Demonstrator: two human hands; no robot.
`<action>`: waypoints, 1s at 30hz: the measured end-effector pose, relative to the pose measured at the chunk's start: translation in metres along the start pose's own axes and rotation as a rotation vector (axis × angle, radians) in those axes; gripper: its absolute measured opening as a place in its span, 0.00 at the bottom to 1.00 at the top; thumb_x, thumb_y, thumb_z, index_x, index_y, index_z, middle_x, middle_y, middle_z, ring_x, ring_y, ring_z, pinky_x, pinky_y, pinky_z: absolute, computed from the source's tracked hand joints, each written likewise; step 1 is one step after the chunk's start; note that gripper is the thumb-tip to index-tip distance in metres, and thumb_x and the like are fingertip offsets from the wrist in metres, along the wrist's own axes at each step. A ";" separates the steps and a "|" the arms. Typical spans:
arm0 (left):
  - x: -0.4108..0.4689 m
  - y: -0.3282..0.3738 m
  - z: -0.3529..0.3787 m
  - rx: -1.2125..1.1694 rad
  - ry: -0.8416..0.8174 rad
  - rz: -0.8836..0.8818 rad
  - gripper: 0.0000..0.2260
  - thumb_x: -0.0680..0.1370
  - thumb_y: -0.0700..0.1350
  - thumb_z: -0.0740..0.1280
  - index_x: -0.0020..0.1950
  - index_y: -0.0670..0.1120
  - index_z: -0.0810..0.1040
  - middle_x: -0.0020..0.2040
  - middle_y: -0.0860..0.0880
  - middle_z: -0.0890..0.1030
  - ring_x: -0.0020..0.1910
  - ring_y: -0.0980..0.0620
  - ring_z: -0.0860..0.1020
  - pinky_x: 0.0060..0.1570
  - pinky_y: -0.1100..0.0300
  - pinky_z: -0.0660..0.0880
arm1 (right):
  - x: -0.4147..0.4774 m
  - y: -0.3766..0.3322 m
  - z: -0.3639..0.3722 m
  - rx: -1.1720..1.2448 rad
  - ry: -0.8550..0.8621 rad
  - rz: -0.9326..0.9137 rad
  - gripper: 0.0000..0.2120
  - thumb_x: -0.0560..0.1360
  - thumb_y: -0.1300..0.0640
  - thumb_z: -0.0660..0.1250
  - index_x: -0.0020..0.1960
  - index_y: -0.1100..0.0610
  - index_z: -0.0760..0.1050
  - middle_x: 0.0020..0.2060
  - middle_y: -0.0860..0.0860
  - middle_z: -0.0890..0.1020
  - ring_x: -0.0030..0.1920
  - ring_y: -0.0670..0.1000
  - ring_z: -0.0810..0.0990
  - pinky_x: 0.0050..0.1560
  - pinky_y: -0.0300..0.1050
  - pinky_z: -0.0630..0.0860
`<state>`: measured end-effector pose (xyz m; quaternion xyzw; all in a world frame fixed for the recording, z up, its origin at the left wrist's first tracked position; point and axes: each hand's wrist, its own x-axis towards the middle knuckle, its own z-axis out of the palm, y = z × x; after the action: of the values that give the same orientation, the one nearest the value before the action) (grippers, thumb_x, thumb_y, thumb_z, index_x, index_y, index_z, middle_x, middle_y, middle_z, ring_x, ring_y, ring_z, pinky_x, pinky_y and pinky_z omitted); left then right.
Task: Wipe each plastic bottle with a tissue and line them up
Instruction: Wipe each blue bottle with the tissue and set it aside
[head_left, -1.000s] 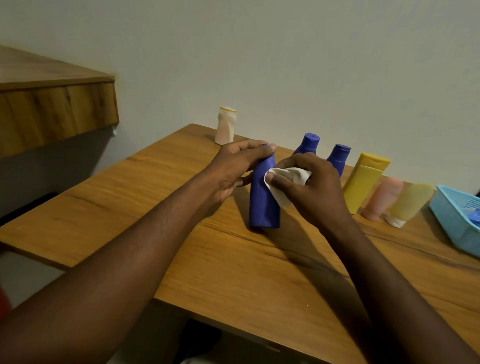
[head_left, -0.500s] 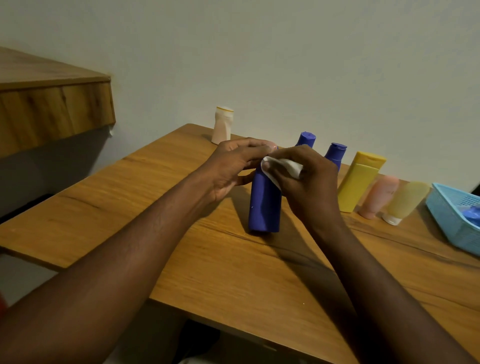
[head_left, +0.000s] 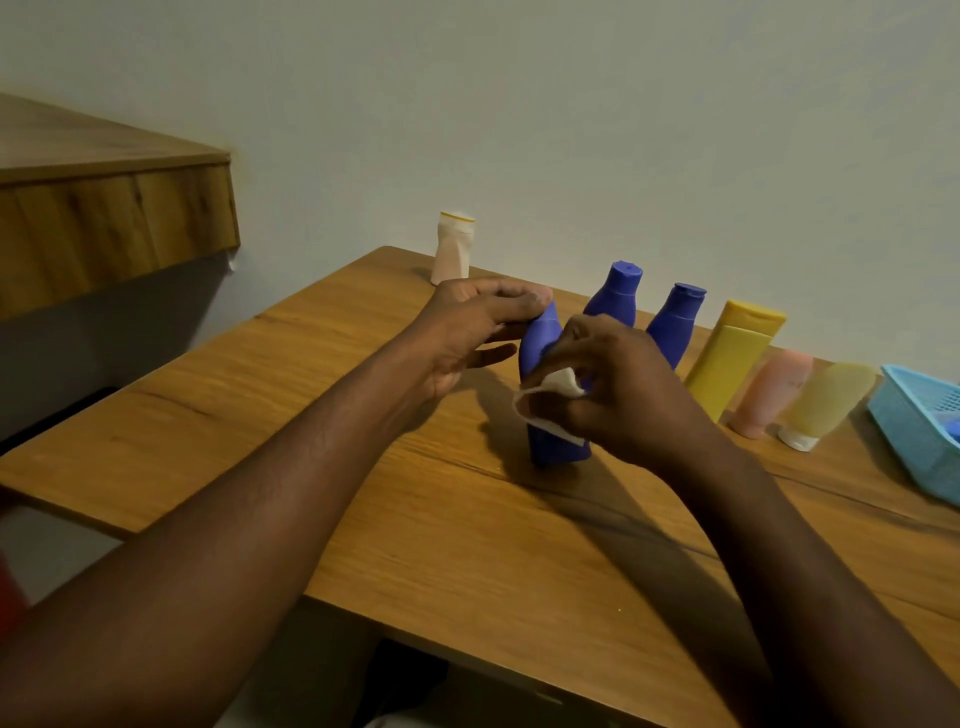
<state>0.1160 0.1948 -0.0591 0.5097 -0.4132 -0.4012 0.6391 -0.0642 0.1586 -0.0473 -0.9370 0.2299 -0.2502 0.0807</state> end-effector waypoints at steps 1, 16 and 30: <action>0.000 0.000 0.000 0.011 -0.006 0.005 0.08 0.78 0.45 0.75 0.56 0.46 0.86 0.51 0.49 0.88 0.53 0.52 0.86 0.64 0.47 0.79 | 0.000 0.001 0.000 0.003 0.057 0.012 0.10 0.72 0.49 0.76 0.52 0.49 0.84 0.44 0.45 0.76 0.47 0.45 0.73 0.43 0.40 0.70; 0.003 -0.004 -0.001 0.034 0.081 0.087 0.17 0.74 0.49 0.79 0.58 0.41 0.85 0.51 0.45 0.87 0.46 0.52 0.86 0.45 0.61 0.82 | 0.002 -0.009 0.005 0.097 -0.195 -0.120 0.11 0.73 0.57 0.75 0.54 0.48 0.83 0.47 0.39 0.80 0.48 0.39 0.79 0.45 0.33 0.74; 0.008 -0.005 -0.002 0.088 0.057 0.083 0.15 0.72 0.51 0.80 0.54 0.45 0.87 0.51 0.46 0.87 0.56 0.45 0.85 0.59 0.46 0.82 | 0.004 -0.008 0.004 0.087 0.278 -0.050 0.09 0.75 0.52 0.74 0.54 0.50 0.82 0.45 0.40 0.77 0.47 0.40 0.78 0.44 0.27 0.71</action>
<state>0.1202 0.1876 -0.0634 0.5309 -0.4327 -0.3410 0.6439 -0.0555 0.1641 -0.0467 -0.8943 0.2046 -0.3894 0.0826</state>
